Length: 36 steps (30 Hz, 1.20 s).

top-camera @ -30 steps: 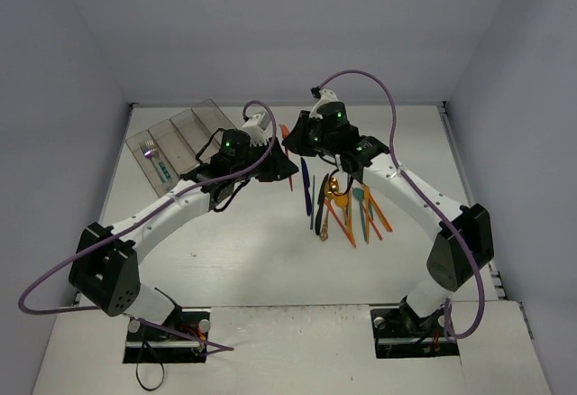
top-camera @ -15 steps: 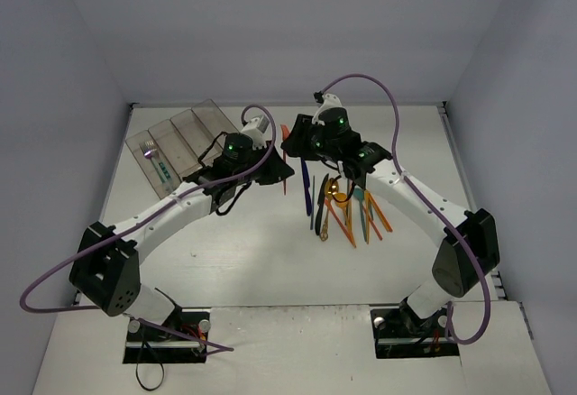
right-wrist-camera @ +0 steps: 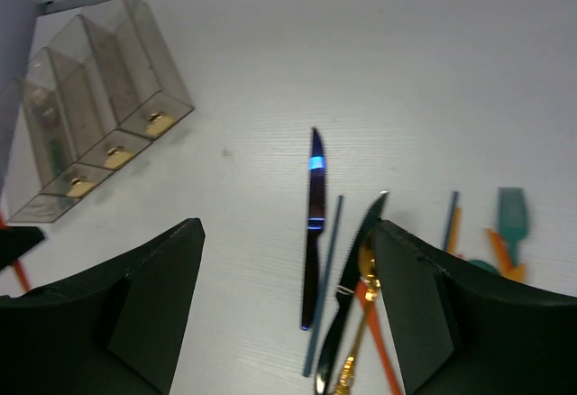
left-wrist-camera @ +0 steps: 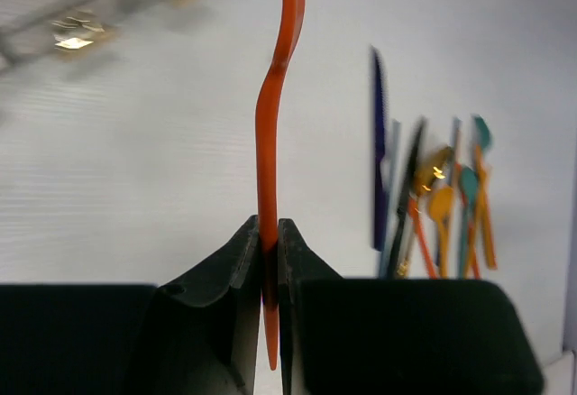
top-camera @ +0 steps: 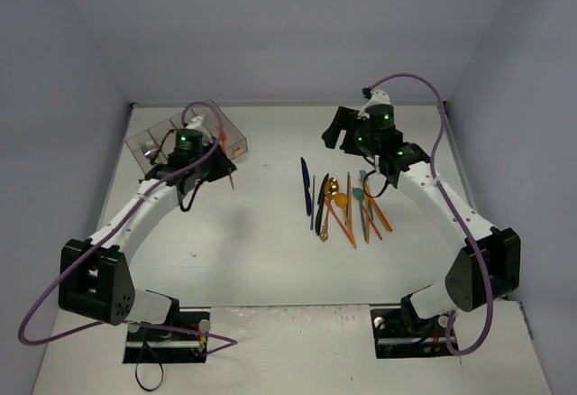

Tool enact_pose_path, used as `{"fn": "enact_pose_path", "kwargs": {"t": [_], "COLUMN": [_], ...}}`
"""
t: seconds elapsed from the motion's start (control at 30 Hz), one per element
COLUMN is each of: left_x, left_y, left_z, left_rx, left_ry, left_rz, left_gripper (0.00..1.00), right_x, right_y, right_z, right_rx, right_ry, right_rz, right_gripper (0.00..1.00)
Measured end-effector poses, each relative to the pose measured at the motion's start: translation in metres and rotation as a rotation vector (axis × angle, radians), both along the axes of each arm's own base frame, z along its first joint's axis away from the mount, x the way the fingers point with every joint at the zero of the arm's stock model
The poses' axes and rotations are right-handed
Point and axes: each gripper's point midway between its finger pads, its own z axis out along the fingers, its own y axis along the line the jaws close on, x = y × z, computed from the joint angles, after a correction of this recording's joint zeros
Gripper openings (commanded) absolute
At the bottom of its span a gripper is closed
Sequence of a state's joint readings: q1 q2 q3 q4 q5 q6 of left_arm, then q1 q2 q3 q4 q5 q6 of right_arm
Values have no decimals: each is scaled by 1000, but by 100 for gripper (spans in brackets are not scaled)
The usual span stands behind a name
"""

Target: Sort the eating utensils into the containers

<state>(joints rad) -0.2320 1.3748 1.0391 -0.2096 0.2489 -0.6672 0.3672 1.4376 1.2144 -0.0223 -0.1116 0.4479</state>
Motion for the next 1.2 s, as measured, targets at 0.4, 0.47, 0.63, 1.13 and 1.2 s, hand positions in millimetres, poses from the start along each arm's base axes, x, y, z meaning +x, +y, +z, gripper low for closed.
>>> {"fn": "enact_pose_path", "kwargs": {"t": [0.4, 0.47, 0.63, 1.13, 1.2], "left_x": [66, 75, 87, 72, 71], "left_y": [188, 200, 218, 239, 235], "left_z": [-30, -48, -91, -85, -71], "left_rx": [210, 239, 296, 376, 371], "left_ry": [157, 208, 323, 367, 337], "left_rz": [384, 398, 411, 464, 461], "left_gripper": [0, 0, 10, 54, 56], "right_x": [-23, -26, -31, -29, -26], "right_y": [-62, -66, -76, -97, -102], "right_z": [-24, -28, -31, -33, -38], "right_rx": [-134, -145, -169, -218, -222], "right_ry": [46, 56, 63, 66, 83], "right_rz": [-62, -64, -76, -149, -169], "right_gripper": [74, 74, 74, 71, 69]}}
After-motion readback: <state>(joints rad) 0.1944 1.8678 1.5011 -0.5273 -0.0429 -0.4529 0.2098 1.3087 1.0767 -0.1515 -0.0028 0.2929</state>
